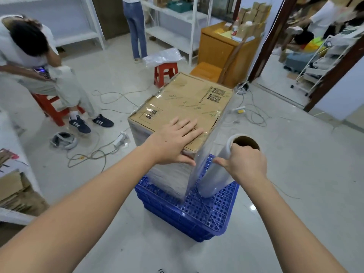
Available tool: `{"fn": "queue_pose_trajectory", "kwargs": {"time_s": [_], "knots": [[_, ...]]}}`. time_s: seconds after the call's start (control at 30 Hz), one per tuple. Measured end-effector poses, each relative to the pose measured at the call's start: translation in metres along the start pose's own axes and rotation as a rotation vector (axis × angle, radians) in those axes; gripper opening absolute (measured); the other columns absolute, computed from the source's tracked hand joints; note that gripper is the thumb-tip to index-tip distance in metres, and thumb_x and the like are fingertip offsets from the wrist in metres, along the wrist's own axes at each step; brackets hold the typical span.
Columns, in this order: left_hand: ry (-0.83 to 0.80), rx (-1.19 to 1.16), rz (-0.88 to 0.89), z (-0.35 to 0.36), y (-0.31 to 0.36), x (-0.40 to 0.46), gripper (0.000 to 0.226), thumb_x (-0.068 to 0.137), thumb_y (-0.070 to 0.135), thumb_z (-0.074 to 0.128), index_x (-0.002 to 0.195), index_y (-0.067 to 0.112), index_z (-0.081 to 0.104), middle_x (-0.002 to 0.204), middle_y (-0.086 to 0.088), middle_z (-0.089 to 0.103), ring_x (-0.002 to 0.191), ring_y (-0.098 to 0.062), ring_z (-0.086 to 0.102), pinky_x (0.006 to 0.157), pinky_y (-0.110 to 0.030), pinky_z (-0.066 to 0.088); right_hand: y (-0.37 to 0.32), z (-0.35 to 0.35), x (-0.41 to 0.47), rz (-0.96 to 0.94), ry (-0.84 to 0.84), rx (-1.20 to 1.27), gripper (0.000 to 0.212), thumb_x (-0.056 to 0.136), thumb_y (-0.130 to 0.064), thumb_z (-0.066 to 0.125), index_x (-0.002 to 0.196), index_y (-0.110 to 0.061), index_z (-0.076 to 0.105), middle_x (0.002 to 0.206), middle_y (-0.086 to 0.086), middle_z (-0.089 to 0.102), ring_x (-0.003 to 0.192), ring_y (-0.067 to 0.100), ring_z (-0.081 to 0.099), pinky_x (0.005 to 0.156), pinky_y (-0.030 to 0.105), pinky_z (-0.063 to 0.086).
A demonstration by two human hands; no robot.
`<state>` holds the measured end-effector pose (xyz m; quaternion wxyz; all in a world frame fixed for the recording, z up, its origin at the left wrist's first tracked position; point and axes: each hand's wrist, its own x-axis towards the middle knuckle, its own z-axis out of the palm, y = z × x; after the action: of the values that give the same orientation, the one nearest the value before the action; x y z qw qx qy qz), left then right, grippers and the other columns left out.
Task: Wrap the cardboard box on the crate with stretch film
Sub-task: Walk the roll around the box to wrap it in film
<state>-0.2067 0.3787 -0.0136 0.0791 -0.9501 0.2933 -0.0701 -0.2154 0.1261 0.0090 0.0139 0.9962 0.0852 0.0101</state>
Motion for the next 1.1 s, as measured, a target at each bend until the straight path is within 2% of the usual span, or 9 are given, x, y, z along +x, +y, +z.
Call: {"fn": "queue_pose_trajectory", "kwargs": {"time_s": [0.27, 0.43, 0.5, 0.63, 0.73, 0.8, 0.9, 0.97, 1.1], "knots": [[-0.121, -0.011, -0.142, -0.010, 0.014, 0.008, 0.113, 0.074, 0.093, 0.009, 0.165, 0.026, 0.001, 0.173, -0.007, 0.003, 0.159, -0.029, 0.005, 0.127, -0.056, 0.008, 0.022, -0.008, -0.007, -0.355, -0.064, -0.039, 0.054, 0.079, -0.067, 0.061, 0.067, -0.021, 0.037, 0.061, -0.006, 0.048, 0.060, 0.015, 0.047, 0.050, 0.030, 0.028], [-0.136, 0.010, -0.138, -0.012, 0.024, 0.007, 0.109, 0.076, 0.091, 0.009, 0.164, 0.027, -0.003, 0.173, -0.006, -0.001, 0.159, -0.028, 0.002, 0.127, -0.055, 0.006, 0.014, 0.004, -0.023, -0.733, 0.020, -0.015, 0.043, 0.069, -0.061, 0.064, 0.065, -0.021, 0.050, 0.058, -0.010, 0.043, 0.069, 0.017, 0.043, 0.056, 0.028, 0.033], [-0.133, 0.007, -0.139, -0.011, 0.024, 0.005, 0.107, 0.079, 0.090, 0.015, 0.164, 0.028, -0.003, 0.173, -0.005, -0.001, 0.159, -0.027, 0.001, 0.128, -0.053, 0.004, 0.010, 0.008, -0.026, -0.795, 0.042, -0.010, 0.040, 0.067, -0.061, 0.061, 0.063, -0.024, 0.050, 0.057, -0.013, 0.041, 0.068, 0.015, 0.041, 0.055, 0.027, 0.034], [-0.141, -0.024, -0.156, -0.014, 0.020, 0.005, 0.105, 0.080, 0.088, 0.022, 0.164, 0.029, -0.001, 0.173, -0.005, 0.000, 0.159, -0.025, 0.002, 0.128, -0.051, 0.002, 0.007, 0.004, -0.025, -0.791, -0.014, 0.011, 0.037, 0.069, -0.060, 0.063, 0.068, -0.025, 0.051, 0.063, -0.012, 0.047, 0.074, 0.016, 0.042, 0.062, 0.030, 0.042], [-0.127, -0.035, -0.158, -0.013, 0.020, 0.006, 0.106, 0.081, 0.089, 0.026, 0.164, 0.029, 0.002, 0.173, -0.005, 0.003, 0.159, -0.025, 0.003, 0.127, -0.050, 0.002, 0.003, -0.004, -0.025, -0.725, -0.062, -0.002, 0.043, 0.073, -0.067, 0.063, 0.084, -0.026, 0.057, 0.079, -0.009, 0.058, 0.089, 0.016, 0.045, 0.076, 0.032, 0.046], [-0.113, -0.034, -0.159, -0.012, 0.018, 0.006, 0.107, 0.079, 0.090, 0.025, 0.165, 0.029, 0.005, 0.173, -0.005, 0.005, 0.159, -0.026, 0.005, 0.128, -0.051, 0.005, -0.001, -0.010, -0.030, -0.670, -0.083, 0.001, 0.052, 0.075, -0.074, 0.059, 0.089, -0.024, 0.053, 0.085, -0.007, 0.061, 0.094, 0.015, 0.043, 0.078, 0.031, 0.043], [-0.100, -0.029, -0.162, -0.011, 0.016, 0.007, 0.109, 0.078, 0.092, 0.022, 0.165, 0.029, 0.007, 0.173, -0.004, 0.007, 0.159, -0.026, 0.007, 0.128, -0.051, 0.007, -0.011, -0.013, -0.042, -0.600, -0.003, 0.003, 0.061, 0.082, -0.082, 0.039, 0.086, -0.021, 0.044, 0.072, -0.006, 0.053, 0.079, 0.018, 0.051, 0.070, 0.031, 0.028], [-0.083, -0.025, -0.162, -0.011, 0.016, 0.007, 0.109, 0.078, 0.092, 0.020, 0.165, 0.028, 0.008, 0.172, -0.005, 0.008, 0.159, -0.026, 0.009, 0.128, -0.051, 0.009, -0.017, -0.015, -0.051, -0.551, 0.053, 0.014, 0.059, 0.087, -0.079, 0.032, 0.090, -0.021, 0.043, 0.071, -0.005, 0.056, 0.073, 0.021, 0.051, 0.067, 0.032, 0.026], [-0.068, -0.027, -0.167, -0.011, 0.017, 0.006, 0.108, 0.079, 0.091, 0.028, 0.165, 0.028, 0.009, 0.172, -0.004, 0.009, 0.159, -0.026, 0.009, 0.128, -0.051, 0.010, -0.017, -0.019, -0.060, -0.485, 0.068, 0.066, 0.035, 0.100, -0.057, 0.036, 0.101, -0.022, 0.038, 0.080, -0.003, 0.064, 0.074, 0.021, 0.054, 0.066, 0.031, 0.023]]}}
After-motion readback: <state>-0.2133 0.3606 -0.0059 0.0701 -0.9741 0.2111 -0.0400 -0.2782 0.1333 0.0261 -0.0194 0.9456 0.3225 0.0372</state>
